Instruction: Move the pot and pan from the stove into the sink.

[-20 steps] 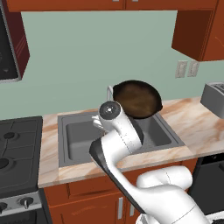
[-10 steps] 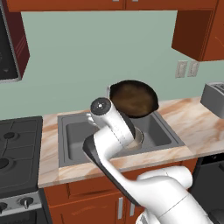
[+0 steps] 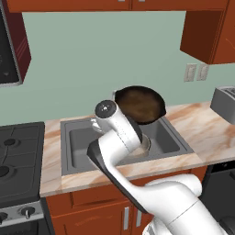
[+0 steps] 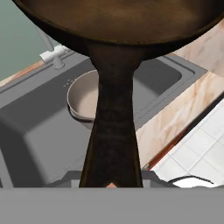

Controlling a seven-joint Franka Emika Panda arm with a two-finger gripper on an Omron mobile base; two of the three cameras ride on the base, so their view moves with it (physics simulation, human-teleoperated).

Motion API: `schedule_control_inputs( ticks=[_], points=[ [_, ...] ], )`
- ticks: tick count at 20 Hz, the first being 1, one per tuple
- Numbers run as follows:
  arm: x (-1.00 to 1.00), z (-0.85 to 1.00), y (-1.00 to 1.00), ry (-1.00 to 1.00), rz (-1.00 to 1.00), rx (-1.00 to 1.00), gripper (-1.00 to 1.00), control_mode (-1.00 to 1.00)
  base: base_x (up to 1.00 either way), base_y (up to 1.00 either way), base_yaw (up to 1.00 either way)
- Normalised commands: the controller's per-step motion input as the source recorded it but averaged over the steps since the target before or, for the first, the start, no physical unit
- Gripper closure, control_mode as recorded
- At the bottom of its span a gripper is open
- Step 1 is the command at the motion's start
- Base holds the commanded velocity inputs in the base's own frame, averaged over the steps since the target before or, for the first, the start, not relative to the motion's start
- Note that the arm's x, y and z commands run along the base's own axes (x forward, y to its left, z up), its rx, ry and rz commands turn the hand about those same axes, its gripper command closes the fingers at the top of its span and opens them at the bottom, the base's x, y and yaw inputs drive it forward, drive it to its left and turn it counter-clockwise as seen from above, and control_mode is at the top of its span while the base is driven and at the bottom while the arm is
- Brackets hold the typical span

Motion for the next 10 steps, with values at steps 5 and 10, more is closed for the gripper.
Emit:
schedule_control_inputs(
  ticks=[5,10],
  points=[
    [-0.10,0.00,-0.07,0.09,0.07,0.00,1.00,-1.00,0.00,0.00,0.00],
    [-0.03,0.00,-0.01,0.09,0.07,0.00,1.00,-1.00,0.00,0.00,0.00]
  ],
)
